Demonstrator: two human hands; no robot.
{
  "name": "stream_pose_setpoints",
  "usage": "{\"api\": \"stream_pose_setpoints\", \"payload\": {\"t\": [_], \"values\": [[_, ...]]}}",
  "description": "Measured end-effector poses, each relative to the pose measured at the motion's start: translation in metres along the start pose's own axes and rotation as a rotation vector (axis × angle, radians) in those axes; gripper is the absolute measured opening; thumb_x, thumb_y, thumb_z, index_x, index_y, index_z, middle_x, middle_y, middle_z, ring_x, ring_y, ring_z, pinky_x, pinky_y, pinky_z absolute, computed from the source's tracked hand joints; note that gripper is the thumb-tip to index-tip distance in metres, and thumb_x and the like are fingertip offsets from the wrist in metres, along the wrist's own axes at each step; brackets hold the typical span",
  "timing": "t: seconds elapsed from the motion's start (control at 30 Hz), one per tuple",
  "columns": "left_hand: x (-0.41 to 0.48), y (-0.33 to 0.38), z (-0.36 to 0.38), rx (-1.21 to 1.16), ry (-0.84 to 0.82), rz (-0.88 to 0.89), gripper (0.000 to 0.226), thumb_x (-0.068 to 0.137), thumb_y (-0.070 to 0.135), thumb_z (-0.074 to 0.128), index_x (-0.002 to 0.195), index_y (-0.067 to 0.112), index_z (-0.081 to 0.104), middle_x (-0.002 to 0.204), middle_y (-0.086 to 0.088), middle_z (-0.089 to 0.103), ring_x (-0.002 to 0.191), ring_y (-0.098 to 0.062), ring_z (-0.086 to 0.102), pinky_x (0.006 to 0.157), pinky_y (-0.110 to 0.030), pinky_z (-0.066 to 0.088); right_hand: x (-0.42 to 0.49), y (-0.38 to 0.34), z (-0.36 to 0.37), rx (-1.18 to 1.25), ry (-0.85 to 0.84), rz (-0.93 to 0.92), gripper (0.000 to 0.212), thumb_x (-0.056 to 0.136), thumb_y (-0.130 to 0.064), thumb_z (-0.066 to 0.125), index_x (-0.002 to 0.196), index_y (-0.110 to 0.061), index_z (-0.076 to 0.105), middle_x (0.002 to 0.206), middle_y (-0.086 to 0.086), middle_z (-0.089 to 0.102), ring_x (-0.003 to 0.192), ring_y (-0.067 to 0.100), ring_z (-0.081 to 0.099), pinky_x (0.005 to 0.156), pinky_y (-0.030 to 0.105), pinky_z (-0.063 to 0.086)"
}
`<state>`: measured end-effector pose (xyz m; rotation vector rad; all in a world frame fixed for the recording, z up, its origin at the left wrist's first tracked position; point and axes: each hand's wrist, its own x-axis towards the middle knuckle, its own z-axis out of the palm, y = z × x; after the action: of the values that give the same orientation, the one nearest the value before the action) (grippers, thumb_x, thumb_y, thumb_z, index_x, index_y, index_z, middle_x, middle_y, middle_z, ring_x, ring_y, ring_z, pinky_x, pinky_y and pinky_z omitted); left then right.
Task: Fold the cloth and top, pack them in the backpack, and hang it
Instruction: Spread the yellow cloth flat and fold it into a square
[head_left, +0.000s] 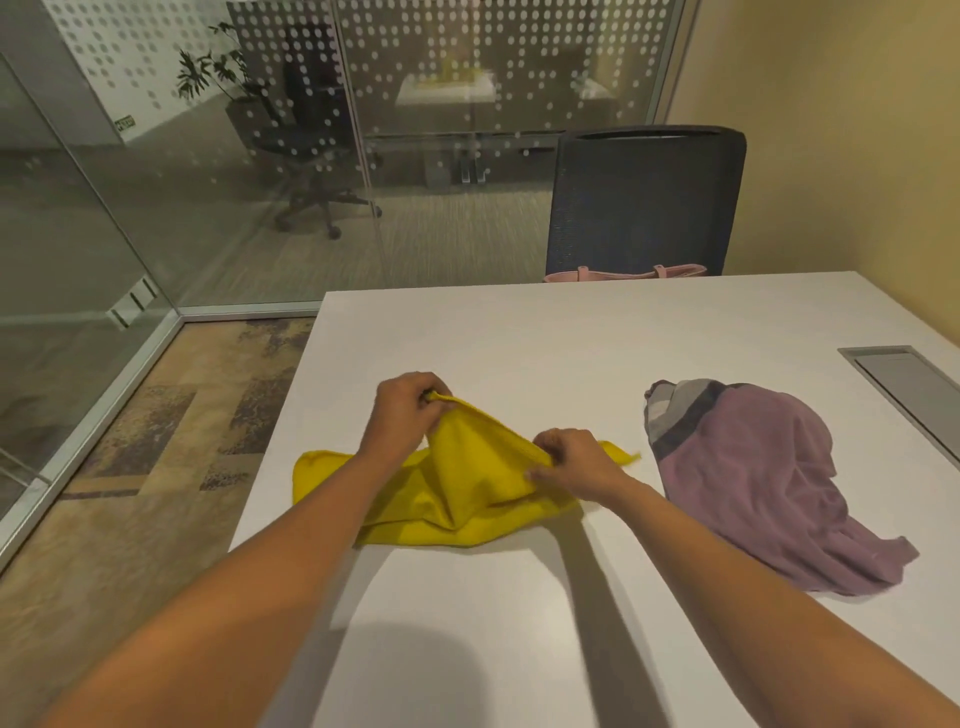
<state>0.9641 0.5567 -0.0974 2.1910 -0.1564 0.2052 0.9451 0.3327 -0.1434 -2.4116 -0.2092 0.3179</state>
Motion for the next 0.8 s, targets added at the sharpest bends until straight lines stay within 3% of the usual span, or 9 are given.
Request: {"api": "stream_pose_setpoints", "payload": {"t": [0.07, 0.17, 0.33, 0.43, 0.53, 0.6, 0.67, 0.8], "values": [[0.003, -0.006, -0.018, 0.017, 0.093, -0.045, 0.004, 0.080, 0.003, 0.068, 0.083, 0.000, 0.069, 0.060, -0.003, 0.056, 0.057, -0.013, 0.050, 0.062, -0.025, 0.044, -0.003, 0.010, -0.010, -0.188, -0.047, 0.028, 0.014, 0.084, -0.027, 0.067, 0.096, -0.024, 0.064, 0.089, -0.003, 0.060, 0.087, 0.020, 0.054, 0.071, 0.026, 0.039], [0.007, -0.018, -0.040, 0.098, 0.222, -0.125, 0.011, 0.082, 0.005, 0.066, 0.090, -0.002, 0.068, 0.082, -0.016, 0.063, 0.077, -0.024, 0.055, 0.072, -0.031, 0.043, 0.000, 0.016, -0.031, -0.224, 0.056, 0.089, 0.030, 0.088, -0.032, 0.062, 0.112, -0.015, 0.065, 0.111, 0.006, 0.066, 0.100, 0.024, 0.060, 0.082, 0.033, 0.046], [0.017, -0.021, -0.058, 0.138, 0.378, -0.266, 0.017, 0.088, 0.005, 0.058, 0.100, -0.006, 0.063, 0.104, -0.025, 0.061, 0.099, -0.037, 0.056, 0.073, -0.031, 0.038, 0.012, 0.007, -0.063, -0.341, 0.278, 0.146, 0.025, 0.090, -0.029, 0.059, 0.111, -0.018, 0.067, 0.110, 0.005, 0.068, 0.100, 0.026, 0.062, 0.083, 0.039, 0.053], [0.034, -0.026, -0.061, 0.105, 0.388, -0.389, 0.019, 0.092, 0.006, 0.053, 0.105, -0.007, 0.058, 0.112, -0.026, 0.058, 0.105, -0.039, 0.054, 0.079, -0.038, 0.043, 0.020, 0.000, -0.075, -0.412, 0.349, 0.235, 0.023, 0.092, -0.030, 0.055, 0.105, -0.014, 0.067, 0.097, 0.009, 0.070, 0.087, 0.027, 0.065, 0.074, 0.035, 0.053], [0.049, -0.035, -0.060, -0.028, 0.344, -0.569, 0.024, 0.092, 0.005, 0.054, 0.112, -0.008, 0.052, 0.116, -0.027, 0.056, 0.108, -0.039, 0.054, 0.079, -0.039, 0.046, 0.033, -0.007, -0.079, -0.112, 0.366, 0.372, 0.022, 0.096, -0.026, 0.048, 0.091, -0.010, 0.062, 0.077, 0.012, 0.070, 0.065, 0.025, 0.067, 0.060, 0.029, 0.051], [0.059, -0.041, -0.058, -0.115, 0.346, -0.635, 0.028, 0.090, 0.004, 0.056, 0.114, -0.009, 0.050, 0.119, -0.026, 0.055, 0.110, -0.038, 0.054, 0.084, -0.040, 0.047, 0.046, -0.013, -0.079, 0.270, 0.386, 0.451, 0.016, 0.095, -0.021, 0.051, 0.093, -0.007, 0.059, 0.075, 0.014, 0.067, 0.064, 0.028, 0.067, 0.069, 0.036, 0.056], [0.070, -0.041, -0.058, -0.179, 0.372, -0.657, 0.025, 0.091, 0.006, 0.056, 0.112, -0.007, 0.050, 0.121, -0.024, 0.054, 0.109, -0.035, 0.053, 0.089, -0.042, 0.047, 0.061, -0.020, -0.081, 0.537, 0.449, 0.472, 0.012, 0.093, -0.016, 0.054, 0.097, -0.005, 0.059, 0.080, 0.014, 0.063, 0.072, 0.031, 0.066, 0.080, 0.040, 0.056], [0.096, -0.023, -0.064, -0.267, 0.412, -0.552, 0.008, 0.095, 0.010, 0.048, 0.101, 0.005, 0.048, 0.112, -0.020, 0.054, 0.101, -0.030, 0.052, 0.090, -0.041, 0.045, 0.087, -0.034, -0.095, 0.557, 0.647, 0.377, 0.025, 0.094, -0.016, 0.053, 0.112, -0.001, 0.063, 0.109, 0.019, 0.065, 0.102, 0.034, 0.061, 0.093, 0.043, 0.050]]}}
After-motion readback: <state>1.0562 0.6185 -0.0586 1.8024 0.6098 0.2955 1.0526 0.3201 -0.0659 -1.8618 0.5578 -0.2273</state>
